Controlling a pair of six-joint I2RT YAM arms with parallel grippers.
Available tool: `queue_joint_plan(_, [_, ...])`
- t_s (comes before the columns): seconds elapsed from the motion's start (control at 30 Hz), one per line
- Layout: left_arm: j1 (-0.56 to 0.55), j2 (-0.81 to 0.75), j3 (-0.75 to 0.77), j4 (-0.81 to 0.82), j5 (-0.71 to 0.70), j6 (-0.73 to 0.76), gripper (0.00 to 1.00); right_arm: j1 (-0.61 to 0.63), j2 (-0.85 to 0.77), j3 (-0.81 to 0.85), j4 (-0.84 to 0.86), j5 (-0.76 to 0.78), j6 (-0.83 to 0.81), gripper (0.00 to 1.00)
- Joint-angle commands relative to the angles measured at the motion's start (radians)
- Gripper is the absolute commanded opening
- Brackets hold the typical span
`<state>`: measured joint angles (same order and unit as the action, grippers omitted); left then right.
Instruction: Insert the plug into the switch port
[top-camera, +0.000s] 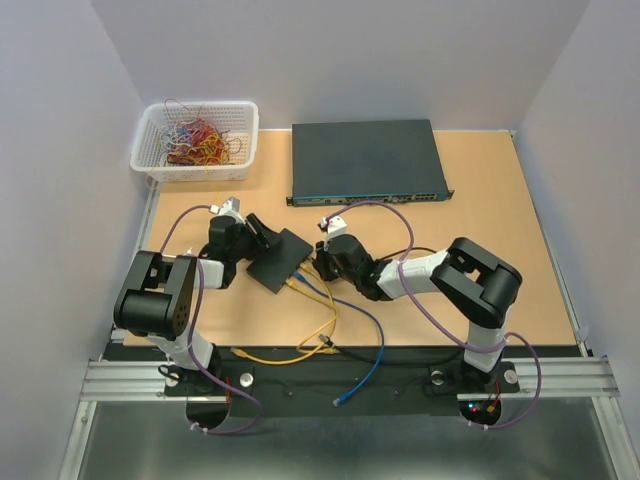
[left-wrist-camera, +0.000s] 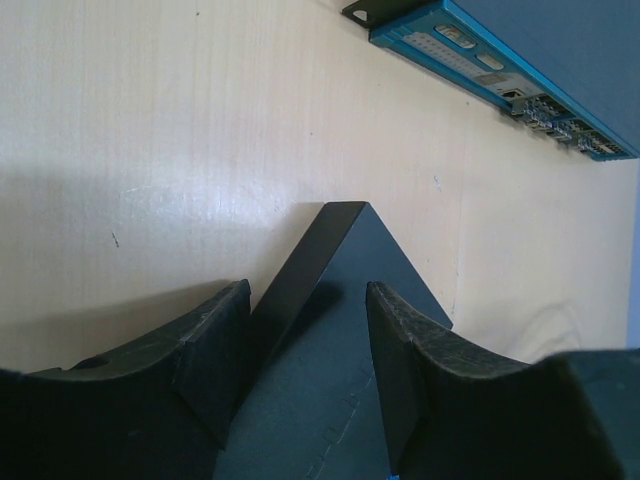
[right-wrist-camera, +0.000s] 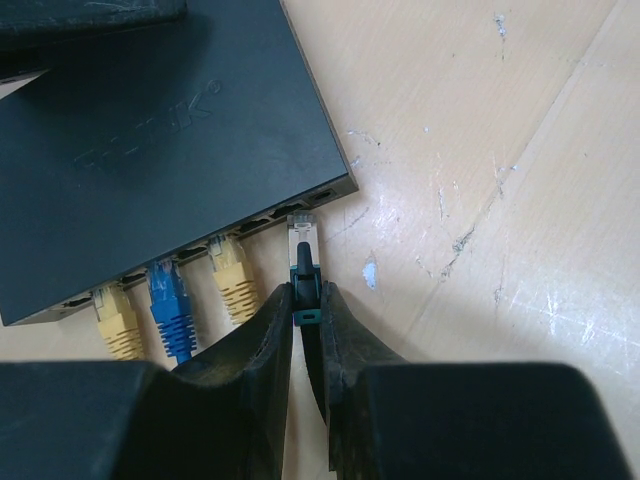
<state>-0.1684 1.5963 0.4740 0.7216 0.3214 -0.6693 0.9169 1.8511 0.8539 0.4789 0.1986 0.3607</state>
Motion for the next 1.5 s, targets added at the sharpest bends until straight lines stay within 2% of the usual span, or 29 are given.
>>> queue_joint_plan(0.0, [-0.023,0.027,0.026,-0.03,0.01,0.031,0.61,0.016,-0.036,0.057,0.05,0.056,-0.014,0.0])
queue_joint_plan(0.4, [-0.034,0.03,0.034,-0.056,-0.013,0.047,0.61,0.033,-0.058,0.074,0.04,0.096,-0.022,0.0])
queue_joint_plan(0.9, [-0.04,0.027,0.038,-0.056,-0.001,0.065,0.61,0.063,0.014,0.126,0.029,0.081,-0.045,0.01])
queue_joint_plan(1.47, [-0.043,0.071,0.091,-0.071,0.036,0.099,0.61,0.086,0.0,0.094,-0.008,0.185,-0.143,0.0])
